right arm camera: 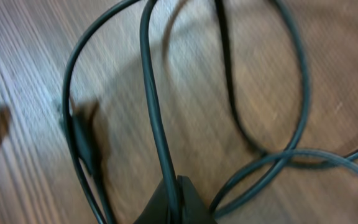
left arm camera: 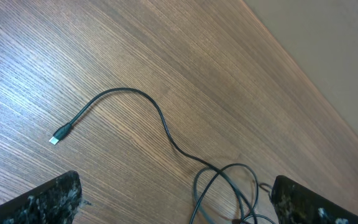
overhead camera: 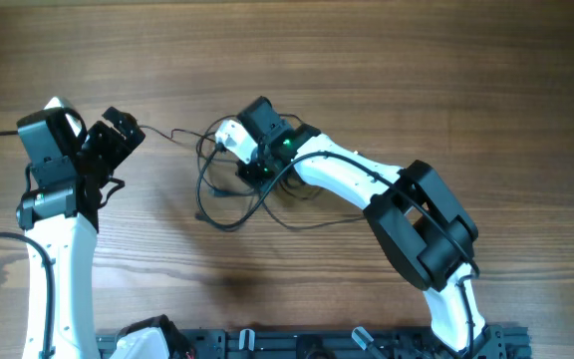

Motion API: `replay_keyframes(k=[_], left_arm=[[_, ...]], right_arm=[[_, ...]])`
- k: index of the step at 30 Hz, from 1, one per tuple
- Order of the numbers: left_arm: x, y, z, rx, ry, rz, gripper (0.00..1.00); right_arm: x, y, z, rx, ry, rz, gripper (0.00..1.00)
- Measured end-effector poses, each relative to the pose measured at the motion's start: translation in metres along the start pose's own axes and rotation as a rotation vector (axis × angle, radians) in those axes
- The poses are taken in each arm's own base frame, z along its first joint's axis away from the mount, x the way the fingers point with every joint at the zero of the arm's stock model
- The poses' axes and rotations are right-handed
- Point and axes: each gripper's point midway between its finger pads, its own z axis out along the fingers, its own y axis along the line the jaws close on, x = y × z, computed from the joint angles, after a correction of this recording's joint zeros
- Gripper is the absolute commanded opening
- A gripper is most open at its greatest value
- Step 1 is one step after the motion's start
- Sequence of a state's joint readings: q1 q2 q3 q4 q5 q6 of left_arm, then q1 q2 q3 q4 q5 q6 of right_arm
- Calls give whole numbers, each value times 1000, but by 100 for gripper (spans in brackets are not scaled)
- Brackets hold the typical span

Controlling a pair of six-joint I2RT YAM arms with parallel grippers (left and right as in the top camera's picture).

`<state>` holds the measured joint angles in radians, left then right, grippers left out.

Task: Untangle cables

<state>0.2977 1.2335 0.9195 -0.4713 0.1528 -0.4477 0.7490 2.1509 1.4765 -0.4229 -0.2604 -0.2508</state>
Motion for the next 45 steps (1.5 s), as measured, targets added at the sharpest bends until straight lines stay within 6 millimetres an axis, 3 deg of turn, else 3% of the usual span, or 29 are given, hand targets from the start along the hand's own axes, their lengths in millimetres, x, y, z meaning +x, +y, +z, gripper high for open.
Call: replay_keyframes(k=[4,6,9,11,13,14,16,18,24,30,33,45], left_arm=[[0,0,0,0,0,0,100],[0,0,0,0,0,0,100],[0,0,0,0,0,0,100],[0,0,0,0,0,0,100],[0,0,0,0,0,0,100],[0,0,0,0,0,0,100],[0,0,0,0,0,0,100],[0,0,0,0,0,0,100],[0,0,0,0,0,0,100],[0,1,0,-3,-1,0,100],[0,1,0,-3,-2,0,100],[-2,0,0,0,-7,1,100]], right_arm=[[3,13,-2,-72,18,89,4],[-17,20,-20,-105,-39,104,4],[-59,29,-75,-105,-178,70,4],[-90,37,-127,-91,-300,25,4],[-118,50,-192,-71,-441,-39,4],[-128,57,-224,-56,-507,-76,4],[-136,65,-257,-41,-580,-121,4],[-143,69,-281,-18,-641,-172,4],[-176,73,-326,75,-845,-339,4],[-211,71,-396,303,-1105,-519,4],[-214,60,-411,421,-1122,-524,4],[-208,42,-404,482,-1061,-502,4]])
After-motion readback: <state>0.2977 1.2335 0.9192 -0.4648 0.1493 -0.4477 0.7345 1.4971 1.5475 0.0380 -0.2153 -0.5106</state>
